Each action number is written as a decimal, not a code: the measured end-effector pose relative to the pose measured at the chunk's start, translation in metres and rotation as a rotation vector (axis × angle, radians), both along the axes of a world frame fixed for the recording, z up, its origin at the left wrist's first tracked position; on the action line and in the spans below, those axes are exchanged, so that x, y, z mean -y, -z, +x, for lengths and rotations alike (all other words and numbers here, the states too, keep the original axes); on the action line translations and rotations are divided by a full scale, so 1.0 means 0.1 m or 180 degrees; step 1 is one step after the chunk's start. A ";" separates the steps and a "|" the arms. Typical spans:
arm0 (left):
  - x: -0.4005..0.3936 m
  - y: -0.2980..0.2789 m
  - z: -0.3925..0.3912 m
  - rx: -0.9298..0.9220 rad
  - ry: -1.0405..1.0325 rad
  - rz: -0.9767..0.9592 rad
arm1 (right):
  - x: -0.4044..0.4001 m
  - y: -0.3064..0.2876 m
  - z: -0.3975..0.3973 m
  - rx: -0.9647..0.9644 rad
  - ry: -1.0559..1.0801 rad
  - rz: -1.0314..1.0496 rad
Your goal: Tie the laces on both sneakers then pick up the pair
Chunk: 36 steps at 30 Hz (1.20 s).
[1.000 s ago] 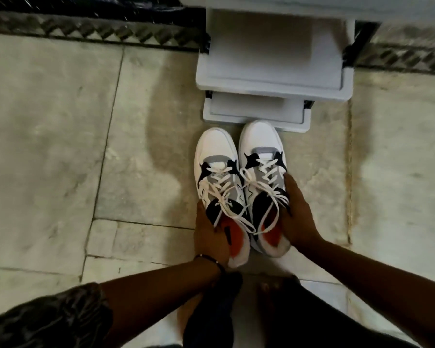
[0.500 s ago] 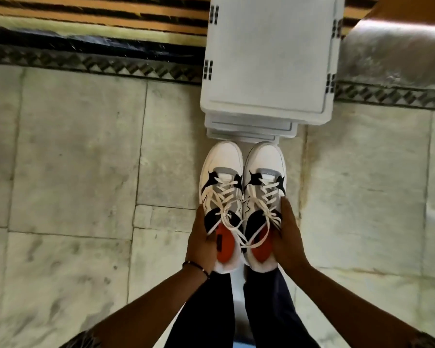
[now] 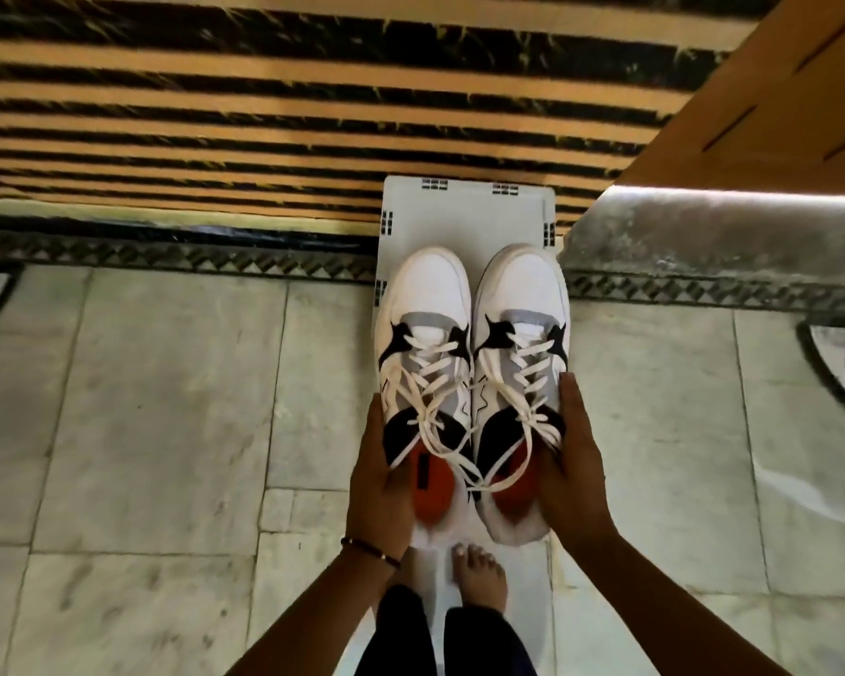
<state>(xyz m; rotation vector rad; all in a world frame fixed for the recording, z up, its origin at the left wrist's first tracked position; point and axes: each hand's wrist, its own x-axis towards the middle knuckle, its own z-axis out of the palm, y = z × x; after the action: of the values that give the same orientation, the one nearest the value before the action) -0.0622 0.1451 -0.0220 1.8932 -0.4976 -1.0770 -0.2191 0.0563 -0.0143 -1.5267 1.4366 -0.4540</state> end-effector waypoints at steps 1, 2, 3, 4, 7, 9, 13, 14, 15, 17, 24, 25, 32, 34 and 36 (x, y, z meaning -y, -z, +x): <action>0.13 0.03 0.07 -0.0017 0.0068 -0.0061 | 0.12 0.02 0.04 0.0022 0.0012 -0.0058; 0.27 0.07 0.15 -0.0030 0.0127 -0.0120 | 0.25 0.04 0.10 0.0037 0.0025 -0.0118; 0.40 0.11 0.23 -0.0047 0.0186 -0.0202 | 0.38 0.06 0.16 0.0055 0.0037 -0.0179; 0.53 0.15 0.30 -0.0027 0.0225 -0.0270 | 0.52 0.09 0.21 0.0072 0.0049 -0.0235; 0.91 0.27 0.49 0.0013 0.0251 -0.0302 | 0.88 0.26 0.37 0.0144 0.0007 -0.0325; 1.14 0.34 0.58 -0.0040 0.0212 -0.0256 | 1.10 0.39 0.47 0.0072 -0.0041 -0.0337; 1.52 0.54 0.73 0.0005 0.0260 -0.0002 | 1.45 0.51 0.62 -0.0084 -0.0148 -0.0321; 1.59 0.57 0.76 0.0050 0.0304 0.0121 | 1.52 0.51 0.65 -0.0065 -0.0182 -0.0321; 1.66 0.63 0.79 0.0098 0.0321 0.0214 | 1.60 0.56 0.67 -0.0089 -0.0231 -0.0307; 1.75 0.67 0.80 0.0138 0.0271 0.0371 | 1.70 0.61 0.67 -0.0264 -0.0407 -0.0228; 1.95 0.74 0.94 0.0184 0.0520 0.0459 | 1.87 0.67 0.78 -0.0622 -0.0549 -0.0050; 1.99 0.73 0.96 0.0229 0.0594 0.0463 | 1.89 0.70 0.81 -0.0682 -0.0538 0.0047; 1.89 0.50 0.86 0.0443 0.0736 0.0493 | 1.84 0.31 0.79 -0.0632 -0.0490 0.0332; 1.77 0.31 0.77 0.0609 0.0551 0.0343 | 1.69 0.04 0.76 -0.0295 -0.0334 0.0299; 1.67 0.03 0.65 0.0782 0.0488 0.0068 | 1.54 -0.21 0.71 -0.0083 -0.0124 -0.0069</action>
<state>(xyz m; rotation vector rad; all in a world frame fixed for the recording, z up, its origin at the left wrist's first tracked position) 0.0030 -0.0217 -0.0253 2.0445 -0.7841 -0.9530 -0.1485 -0.0980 0.0069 -1.5804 1.4237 -0.4290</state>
